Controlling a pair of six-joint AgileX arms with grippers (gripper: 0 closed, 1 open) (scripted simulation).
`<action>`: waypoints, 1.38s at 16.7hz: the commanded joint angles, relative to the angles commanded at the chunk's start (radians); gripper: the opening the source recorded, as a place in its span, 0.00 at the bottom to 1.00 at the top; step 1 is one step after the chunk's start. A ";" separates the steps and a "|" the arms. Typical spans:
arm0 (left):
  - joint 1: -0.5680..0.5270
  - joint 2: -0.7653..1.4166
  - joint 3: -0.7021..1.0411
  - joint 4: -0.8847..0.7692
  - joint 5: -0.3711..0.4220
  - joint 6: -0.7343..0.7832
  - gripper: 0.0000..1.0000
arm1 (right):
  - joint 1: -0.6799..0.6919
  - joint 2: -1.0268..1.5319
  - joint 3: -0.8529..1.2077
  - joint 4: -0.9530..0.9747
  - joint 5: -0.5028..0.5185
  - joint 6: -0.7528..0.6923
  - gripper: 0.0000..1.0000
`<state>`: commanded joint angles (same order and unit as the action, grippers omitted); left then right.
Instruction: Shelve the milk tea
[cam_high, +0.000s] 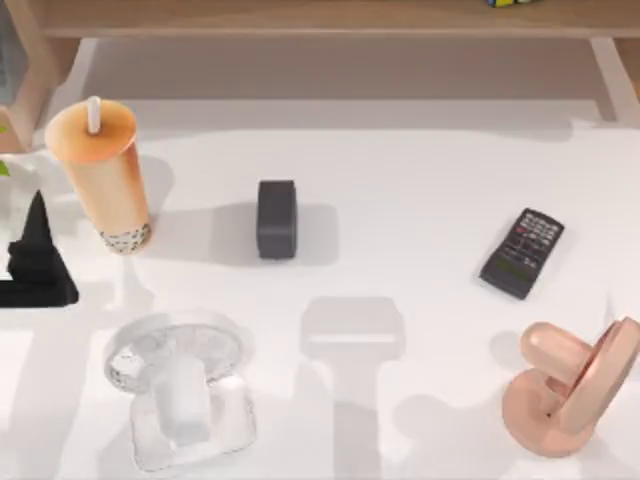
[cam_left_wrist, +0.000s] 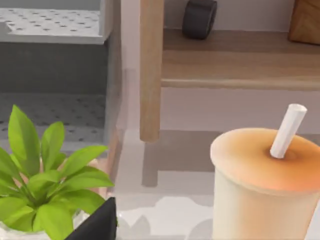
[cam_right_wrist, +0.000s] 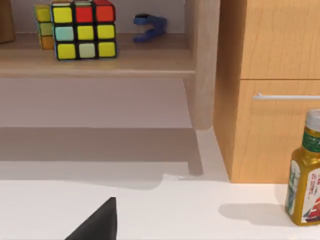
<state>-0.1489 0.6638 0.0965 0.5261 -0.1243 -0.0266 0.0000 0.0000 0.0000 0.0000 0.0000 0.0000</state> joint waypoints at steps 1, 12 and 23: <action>-0.019 0.098 0.012 0.068 -0.016 -0.003 1.00 | 0.000 0.000 0.000 0.000 0.000 0.000 1.00; -0.167 0.849 0.096 0.595 -0.146 -0.027 1.00 | 0.000 0.000 0.000 0.000 0.000 0.000 1.00; -0.144 0.975 0.188 0.626 -0.121 -0.021 1.00 | 0.000 0.000 0.000 0.000 0.000 0.000 1.00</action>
<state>-0.2927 1.6383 0.2840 1.1521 -0.2455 -0.0476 0.0000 0.0000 0.0000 0.0000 0.0000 0.0000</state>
